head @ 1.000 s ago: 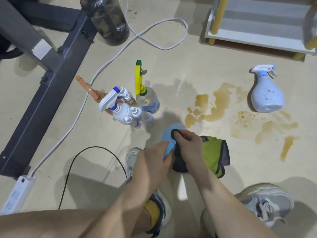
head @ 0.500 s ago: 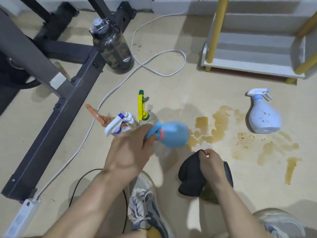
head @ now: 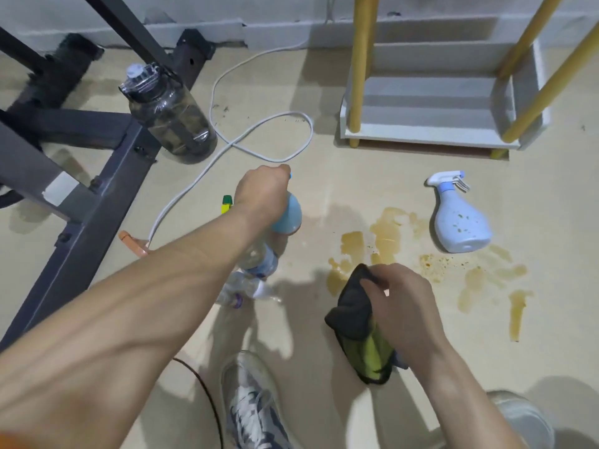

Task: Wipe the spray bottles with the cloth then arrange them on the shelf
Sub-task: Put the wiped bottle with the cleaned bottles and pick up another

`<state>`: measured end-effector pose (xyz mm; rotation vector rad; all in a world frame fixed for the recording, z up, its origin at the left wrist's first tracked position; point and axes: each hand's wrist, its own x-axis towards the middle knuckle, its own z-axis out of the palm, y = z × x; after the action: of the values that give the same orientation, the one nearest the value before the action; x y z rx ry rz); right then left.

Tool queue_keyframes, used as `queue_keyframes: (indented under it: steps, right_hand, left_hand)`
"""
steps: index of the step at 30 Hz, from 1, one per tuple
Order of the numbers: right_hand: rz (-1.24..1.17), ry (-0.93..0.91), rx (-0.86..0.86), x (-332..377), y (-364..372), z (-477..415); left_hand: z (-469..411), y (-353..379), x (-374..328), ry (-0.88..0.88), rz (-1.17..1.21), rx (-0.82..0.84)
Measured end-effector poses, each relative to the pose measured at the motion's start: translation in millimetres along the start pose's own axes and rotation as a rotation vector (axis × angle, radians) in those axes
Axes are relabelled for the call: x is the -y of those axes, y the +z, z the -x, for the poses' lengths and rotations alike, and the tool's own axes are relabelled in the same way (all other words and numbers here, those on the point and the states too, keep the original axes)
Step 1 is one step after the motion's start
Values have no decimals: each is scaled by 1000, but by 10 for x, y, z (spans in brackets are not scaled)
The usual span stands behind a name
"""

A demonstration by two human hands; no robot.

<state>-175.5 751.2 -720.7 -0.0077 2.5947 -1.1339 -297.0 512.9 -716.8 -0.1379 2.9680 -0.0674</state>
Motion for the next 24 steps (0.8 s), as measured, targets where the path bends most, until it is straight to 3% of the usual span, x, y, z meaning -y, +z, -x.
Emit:
queue_keyframes:
  steps: [3, 8, 10, 12, 13, 14, 16, 18, 20, 21, 24]
  right_hand:
    - [176, -44, -59, 1, -14, 1]
    - [6, -138, -219, -84, -83, -5]
    - [-110, -168, -250, -107, -146, -32]
    - [-322, -132, -241, -24, -266, -31]
    - [-424, -109, -223, 37, -339, -31]
    - [-499, -82, -195, 108, -412, -32]
    - [-615, -14, -104, 168, -653, -21]
    - [-719, 31, 169, 97, -983, 20]
    - [-678, 94, 480, -14, -1292, 109]
    - [-581, 139, 536, -56, -1393, 161]
    - [-404, 230, 241, -86, -1416, 268]
  left_hand:
    - [-73, 159, 24, -18, -107, 48]
    - [38, -42, -75, -61, -192, 72]
    - [228, -164, -261, 57, 75, 134]
    - [594, -192, -579, 159, 568, 459]
    - [794, -149, -756, 190, 722, 613]
    - [966, -28, -884, 199, 779, 643]
    - [1186, 163, -1055, 121, 821, 443]
    - [1304, 139, -1116, 4, 979, 253]
    - [1379, -31, -1156, 0, 1110, 128]
    - [1411, -147, -1183, 41, 1126, 73]
    - [1447, -434, -1322, 86, 1182, -1]
